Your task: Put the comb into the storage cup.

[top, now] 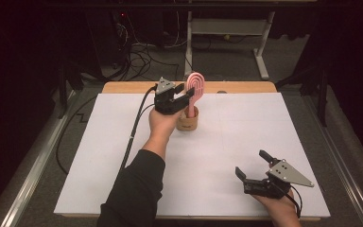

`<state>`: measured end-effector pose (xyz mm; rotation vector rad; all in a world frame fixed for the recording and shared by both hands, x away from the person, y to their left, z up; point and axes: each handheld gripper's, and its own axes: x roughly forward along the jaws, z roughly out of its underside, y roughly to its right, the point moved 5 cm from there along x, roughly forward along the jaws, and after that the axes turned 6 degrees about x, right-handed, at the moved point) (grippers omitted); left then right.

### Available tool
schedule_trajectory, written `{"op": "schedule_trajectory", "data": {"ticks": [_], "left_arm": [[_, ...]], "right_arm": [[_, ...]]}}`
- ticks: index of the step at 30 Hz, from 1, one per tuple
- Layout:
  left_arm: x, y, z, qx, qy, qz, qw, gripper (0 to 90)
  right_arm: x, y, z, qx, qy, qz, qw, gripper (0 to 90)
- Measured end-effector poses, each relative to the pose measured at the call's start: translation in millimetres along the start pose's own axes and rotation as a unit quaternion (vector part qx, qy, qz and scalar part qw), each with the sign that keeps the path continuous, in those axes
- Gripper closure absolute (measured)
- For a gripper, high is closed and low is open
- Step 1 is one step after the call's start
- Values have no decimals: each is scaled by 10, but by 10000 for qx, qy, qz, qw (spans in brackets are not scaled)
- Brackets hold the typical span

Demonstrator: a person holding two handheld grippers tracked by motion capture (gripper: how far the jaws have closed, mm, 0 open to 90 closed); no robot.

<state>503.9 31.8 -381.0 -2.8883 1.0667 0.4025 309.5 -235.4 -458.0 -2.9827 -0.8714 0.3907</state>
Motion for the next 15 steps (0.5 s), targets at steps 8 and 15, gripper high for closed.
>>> {"op": "schedule_trajectory", "data": {"ticks": [8,15], "left_arm": [[61,42,4,11,-31,36,10000,584],[76,68,11,0,-30,42,10000,584]], "right_arm": [[-12,24,-3,35,14,30,10000,2],[-19,27,-7,18,31,34,10000,2]]}}
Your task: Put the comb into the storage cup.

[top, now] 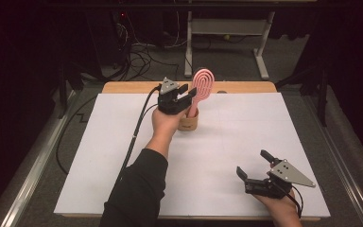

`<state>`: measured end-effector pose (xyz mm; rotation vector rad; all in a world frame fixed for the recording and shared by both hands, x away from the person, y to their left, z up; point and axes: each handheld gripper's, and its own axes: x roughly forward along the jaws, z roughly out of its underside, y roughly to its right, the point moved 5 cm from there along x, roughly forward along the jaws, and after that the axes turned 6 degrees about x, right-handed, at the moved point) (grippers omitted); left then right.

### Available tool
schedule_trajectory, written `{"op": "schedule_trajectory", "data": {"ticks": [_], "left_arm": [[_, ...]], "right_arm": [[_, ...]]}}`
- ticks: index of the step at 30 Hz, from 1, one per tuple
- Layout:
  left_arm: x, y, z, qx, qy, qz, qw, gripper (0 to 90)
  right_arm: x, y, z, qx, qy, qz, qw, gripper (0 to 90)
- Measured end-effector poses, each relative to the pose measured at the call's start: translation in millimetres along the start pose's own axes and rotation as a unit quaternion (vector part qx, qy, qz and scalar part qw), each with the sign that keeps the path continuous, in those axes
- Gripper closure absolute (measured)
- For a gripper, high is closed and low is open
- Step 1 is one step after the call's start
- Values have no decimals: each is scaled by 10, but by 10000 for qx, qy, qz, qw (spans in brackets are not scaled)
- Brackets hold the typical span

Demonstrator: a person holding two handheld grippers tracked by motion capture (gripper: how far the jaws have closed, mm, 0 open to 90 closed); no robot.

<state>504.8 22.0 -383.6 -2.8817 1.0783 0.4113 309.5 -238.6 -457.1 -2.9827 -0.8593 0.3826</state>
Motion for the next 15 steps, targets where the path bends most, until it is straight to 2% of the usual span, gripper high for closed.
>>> {"op": "schedule_trajectory", "data": {"ticks": [12,13,15], "left_arm": [[-21,-6,-12,21,26,-18,10000,580],[-18,-8,-9,17,9,-23,10000,540],[-15,-11,1,11,-21,-23,10000,540]], "right_arm": [[5,-11,1,-5,-15,2,10000,2],[5,-11,2,-3,-16,1,10000,2],[5,-12,3,-1,-23,0,10000,2]]}}
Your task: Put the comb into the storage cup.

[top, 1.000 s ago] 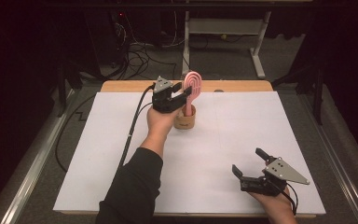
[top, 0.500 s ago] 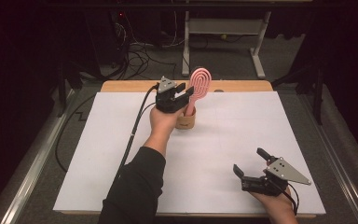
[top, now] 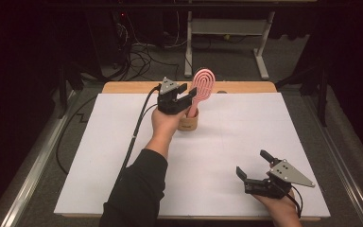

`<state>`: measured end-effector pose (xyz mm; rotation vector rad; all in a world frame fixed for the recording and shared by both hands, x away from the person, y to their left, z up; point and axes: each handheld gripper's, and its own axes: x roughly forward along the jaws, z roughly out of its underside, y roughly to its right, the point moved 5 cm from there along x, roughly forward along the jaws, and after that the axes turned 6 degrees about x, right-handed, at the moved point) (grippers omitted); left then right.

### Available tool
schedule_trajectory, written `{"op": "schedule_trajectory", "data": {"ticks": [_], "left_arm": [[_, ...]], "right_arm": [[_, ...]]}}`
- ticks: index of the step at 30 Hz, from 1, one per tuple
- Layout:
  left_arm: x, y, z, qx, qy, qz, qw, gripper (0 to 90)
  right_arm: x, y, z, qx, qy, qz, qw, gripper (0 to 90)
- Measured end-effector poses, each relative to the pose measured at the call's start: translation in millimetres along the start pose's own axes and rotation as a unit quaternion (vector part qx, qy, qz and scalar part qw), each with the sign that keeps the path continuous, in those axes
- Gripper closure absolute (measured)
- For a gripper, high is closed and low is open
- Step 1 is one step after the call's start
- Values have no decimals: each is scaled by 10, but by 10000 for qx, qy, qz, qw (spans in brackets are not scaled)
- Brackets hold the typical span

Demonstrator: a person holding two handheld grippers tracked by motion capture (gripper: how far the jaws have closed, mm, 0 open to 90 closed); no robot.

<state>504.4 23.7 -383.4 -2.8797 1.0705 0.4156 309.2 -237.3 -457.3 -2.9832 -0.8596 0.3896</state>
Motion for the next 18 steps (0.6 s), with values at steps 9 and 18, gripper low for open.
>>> {"op": "schedule_trajectory", "data": {"ticks": [9,18], "left_arm": [[12,14,29,92,-100,21,9999,459],[-22,25,57,160,-250,145,9995,314]], "right_arm": [[-2,6,2,13,-4,11,10000,2],[4,0,6,12,-16,19,10000,2]]}}
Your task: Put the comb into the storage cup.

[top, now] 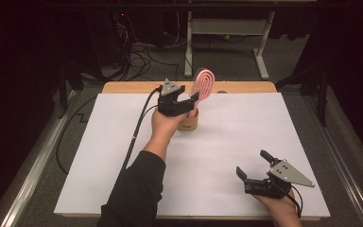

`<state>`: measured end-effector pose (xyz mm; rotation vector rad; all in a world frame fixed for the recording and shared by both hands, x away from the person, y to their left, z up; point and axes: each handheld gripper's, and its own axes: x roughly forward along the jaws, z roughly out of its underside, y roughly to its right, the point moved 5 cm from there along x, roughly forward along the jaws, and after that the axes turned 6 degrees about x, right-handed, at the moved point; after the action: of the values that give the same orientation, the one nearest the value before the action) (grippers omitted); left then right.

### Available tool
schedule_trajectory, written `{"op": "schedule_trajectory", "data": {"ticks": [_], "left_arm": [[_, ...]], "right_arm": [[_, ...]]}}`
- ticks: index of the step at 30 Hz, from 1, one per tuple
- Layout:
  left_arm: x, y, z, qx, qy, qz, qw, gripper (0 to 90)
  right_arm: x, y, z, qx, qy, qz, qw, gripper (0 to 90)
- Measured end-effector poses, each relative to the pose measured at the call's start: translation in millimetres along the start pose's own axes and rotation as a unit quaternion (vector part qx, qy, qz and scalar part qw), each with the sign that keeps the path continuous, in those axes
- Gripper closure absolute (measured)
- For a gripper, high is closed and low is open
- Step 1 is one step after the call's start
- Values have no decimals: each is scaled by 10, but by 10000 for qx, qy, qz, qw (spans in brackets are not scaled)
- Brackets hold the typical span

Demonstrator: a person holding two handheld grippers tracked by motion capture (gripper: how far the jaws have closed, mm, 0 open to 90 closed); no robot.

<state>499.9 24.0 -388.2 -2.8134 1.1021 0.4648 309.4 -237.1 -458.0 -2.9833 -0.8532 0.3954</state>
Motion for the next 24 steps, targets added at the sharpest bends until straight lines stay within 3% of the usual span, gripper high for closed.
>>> {"op": "schedule_trajectory", "data": {"ticks": [7,11,12,19,20,21,24], "left_arm": [[-83,-71,27,-83,-146,69,9998,186],[-172,-73,39,-39,-28,148,9999,176],[-189,-77,47,-74,-21,173,9998,133],[-327,-135,135,-171,25,194,9997,98],[-338,-139,147,-192,-18,145,9997,78],[-342,-140,160,-215,-93,137,9996,0],[-389,-125,183,-188,-138,211,9995,0]], "right_arm": [[5,-5,6,-30,-45,4,10000,1],[7,-9,7,-28,-53,8,10000,2],[7,-12,7,-28,-51,5,10000,2],[3,-21,8,-49,-54,17,10000,2],[3,-21,8,-47,-53,19,10000,2],[2,-20,7,-54,-53,21,10000,2],[2,-18,8,-64,-58,32,10000,2]]}}
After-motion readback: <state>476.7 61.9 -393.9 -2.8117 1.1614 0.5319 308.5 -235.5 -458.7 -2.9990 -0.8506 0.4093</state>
